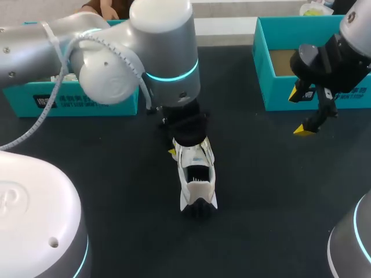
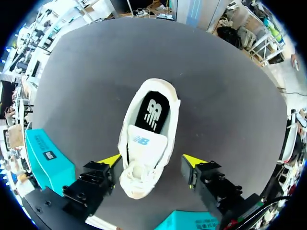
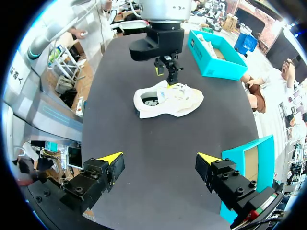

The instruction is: Take the shoe out of the shoebox, open the shoe tongue, remove and reinsert the insole, then place the shoe into the shoebox

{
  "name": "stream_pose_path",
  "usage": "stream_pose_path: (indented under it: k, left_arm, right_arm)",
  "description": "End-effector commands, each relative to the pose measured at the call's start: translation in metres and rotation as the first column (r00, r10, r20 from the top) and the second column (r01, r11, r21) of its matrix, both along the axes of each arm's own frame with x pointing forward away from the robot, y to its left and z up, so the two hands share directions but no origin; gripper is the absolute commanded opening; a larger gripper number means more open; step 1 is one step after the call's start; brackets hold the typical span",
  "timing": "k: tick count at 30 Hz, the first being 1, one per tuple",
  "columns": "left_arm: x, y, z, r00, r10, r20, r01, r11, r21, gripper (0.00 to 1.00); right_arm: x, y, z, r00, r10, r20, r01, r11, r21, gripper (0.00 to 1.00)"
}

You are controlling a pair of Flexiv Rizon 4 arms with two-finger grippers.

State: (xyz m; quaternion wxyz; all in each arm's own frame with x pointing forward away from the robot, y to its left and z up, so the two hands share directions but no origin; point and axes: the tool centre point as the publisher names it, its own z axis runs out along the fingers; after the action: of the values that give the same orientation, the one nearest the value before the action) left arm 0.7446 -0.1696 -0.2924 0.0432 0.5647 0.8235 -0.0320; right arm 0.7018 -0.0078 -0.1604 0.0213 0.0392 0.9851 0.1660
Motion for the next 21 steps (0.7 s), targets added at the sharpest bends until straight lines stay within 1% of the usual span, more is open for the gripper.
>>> stream_pose_path:
  k: [1, 11, 12, 13, 14, 15, 16, 17, 18, 19, 20, 21]
  left_arm:
    - [0.0, 0.001, 0.002, 1.0, -0.002, -0.001, 0.002, 1.0, 0.001, 1.0]
    - [0.0, 0.001, 0.002, 1.0, -0.002, -0.001, 0.002, 1.0, 0.001, 1.0]
    - [-0.007, 0.003, 0.003, 0.997, 0.064, 0.032, -0.064, 0.998, -0.002, 1.0]
    - [-0.014, 0.003, 0.004, 0.983, 0.174, 0.056, -0.175, 0.984, 0.012, 1.0]
    - [-0.023, 0.006, 0.007, 0.959, 0.275, 0.069, -0.274, 0.962, -0.024, 1.0]
    - [-0.026, 0.007, 0.009, 0.947, 0.32, 0.013, -0.32, 0.947, -0.011, 1.0]
    - [-0.027, 0.009, 0.012, 0.912, 0.405, -0.063, -0.405, 0.914, 0.006, 1.0]
    - [-0.032, 0.013, 0.014, 0.87, 0.489, -0.062, -0.491, 0.871, -0.018, 1.0]
    - [-0.032, 0.013, 0.014, 0.87, 0.489, -0.062, -0.491, 0.871, -0.018, 1.0]
    - [-0.039, 0.018, 0.016, 0.749, 0.659, -0.067, -0.66, 0.751, 0.014, 1.0]
    - [-0.042, 0.02, 0.013, 0.603, 0.797, -0.008, -0.797, 0.603, 0.042, 1.0]
    - [-0.045, 0.022, 0.011, 0.489, 0.872, 0.038, -0.872, 0.488, 0.019, 1.0]
  right_arm:
    - [0.002, 0.001, -0.001, 1.0, 0.001, -0.004, -0.001, 1.0, -0.003, 1.0]
    - [0.002, 0.001, -0.001, 1.0, 0.001, -0.004, -0.001, 1.0, -0.003, 1.0]
    - [0.002, 0.001, -0.001, 1.0, 0.001, -0.004, -0.001, 1.0, -0.003, 1.0]
    - [0.002, 0.001, -0.001, 1.0, 0.001, -0.004, -0.001, 1.0, -0.003, 1.0]
    - [0.002, 0.001, -0.001, 1.0, 0.001, -0.004, -0.001, 1.0, -0.003, 1.0]
    - [0.002, 0.001, -0.001, 1.0, 0.001, -0.004, -0.001, 1.0, -0.003, 1.0]
    - [0.002, 0.001, -0.001, 1.0, 0.001, -0.004, -0.001, 1.0, -0.003, 1.0]
    - [0.002, 0.001, -0.001, 1.0, 0.001, -0.004, -0.001, 1.0, -0.003, 1.0]
    - [0.002, 0.001, -0.001, 1.0, 0.001, -0.004, -0.001, 1.0, -0.003, 1.0]
    - [0.002, 0.001, -0.001, 1.0, 0.001, -0.004, -0.001, 1.0, -0.003, 1.0]
    - [0.002, 0.001, -0.001, 1.0, 0.001, -0.004, -0.001, 1.0, -0.003, 1.0]
    - [0.002, 0.001, -0.001, 1.0, 0.001, -0.004, -0.001, 1.0, -0.003, 1.0]
